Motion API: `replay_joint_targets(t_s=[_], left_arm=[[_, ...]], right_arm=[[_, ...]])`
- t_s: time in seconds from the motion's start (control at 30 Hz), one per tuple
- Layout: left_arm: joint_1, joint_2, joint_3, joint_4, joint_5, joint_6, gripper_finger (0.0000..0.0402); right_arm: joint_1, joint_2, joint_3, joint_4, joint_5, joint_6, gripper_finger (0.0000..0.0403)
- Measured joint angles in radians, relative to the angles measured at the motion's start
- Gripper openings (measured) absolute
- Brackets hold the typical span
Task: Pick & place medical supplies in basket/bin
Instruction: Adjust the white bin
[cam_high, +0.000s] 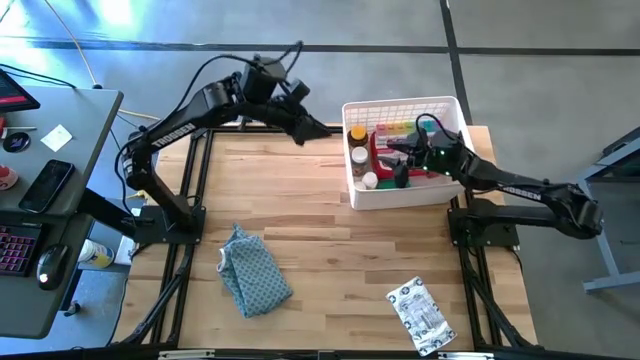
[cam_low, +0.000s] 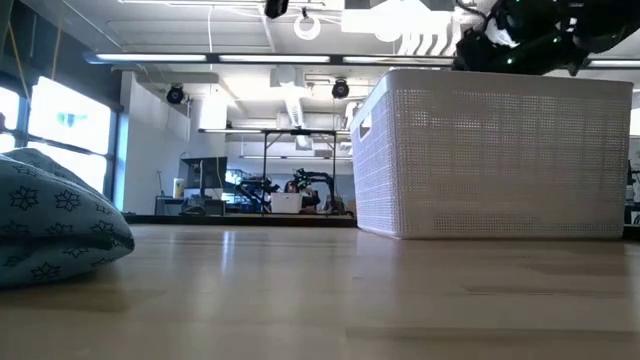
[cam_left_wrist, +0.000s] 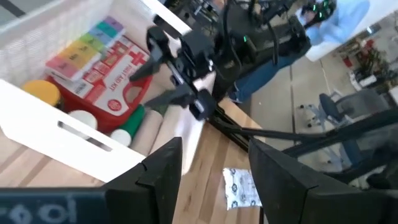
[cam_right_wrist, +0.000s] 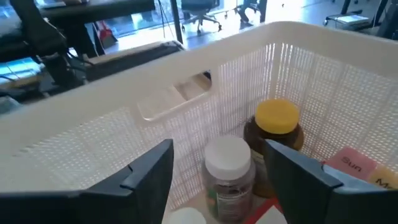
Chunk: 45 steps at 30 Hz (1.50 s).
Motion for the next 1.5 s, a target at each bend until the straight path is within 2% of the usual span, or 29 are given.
replay_joint_targets(t_s=[0.23,0.33,0.43,0.63,0.73,0.87,1.0,1.07,1.17,1.3,1.5], left_arm=[[-0.093,0.004,0.0,-0.001,-0.11,0.007,0.0209],[-0.112,0.005,0.0,0.0,-0.129,0.014,0.0209],[-0.116,0.005,0.0,-0.001,-0.125,0.007,0.0209],[-0.115,0.005,0.0,-0.001,-0.079,0.003,0.0207],[-0.113,0.005,0.0,-0.001,-0.053,0.063,0.0205],[-0.112,0.005,0.0,-0.01,-0.078,0.191,0.0205],[-0.08,0.003,0.0,-0.064,-0.064,0.271,0.0205],[-0.054,-0.003,0.0,-0.111,-0.039,0.283,0.0204],[-0.018,-0.006,0.0,-0.167,-0.01,0.312,0.0204],[0.015,-0.005,0.0,-0.2,0.04,0.348,0.0204],[0.02,-0.005,0.0,-0.227,0.092,0.422,0.0204]], right_arm=[[0.0,-0.128,0.001,-0.019,0.015,-0.013,0.0239],[0.0,-0.167,0.007,-0.028,0.024,-0.038,0.0239],[0.005,-0.2,0.052,-0.051,0.007,0.007,0.0239],[0.094,-0.164,0.261,-0.376,-0.01,-0.049,0.0239],[0.164,-0.113,0.385,-0.568,-0.008,-0.04,0.0239],[0.275,-0.049,0.492,-0.762,-0.014,0.048,0.0239],[0.372,-0.011,0.517,-0.843,-0.102,0.195,0.0239],[0.423,0.007,0.512,-0.871,-0.113,0.284,0.0238],[0.504,0.031,0.496,-0.887,-0.083,0.381,0.0238],[0.592,0.085,0.464,-0.883,0.033,0.429,0.0238],[0.603,0.215,0.454,-0.866,0.212,0.421,0.0238]])
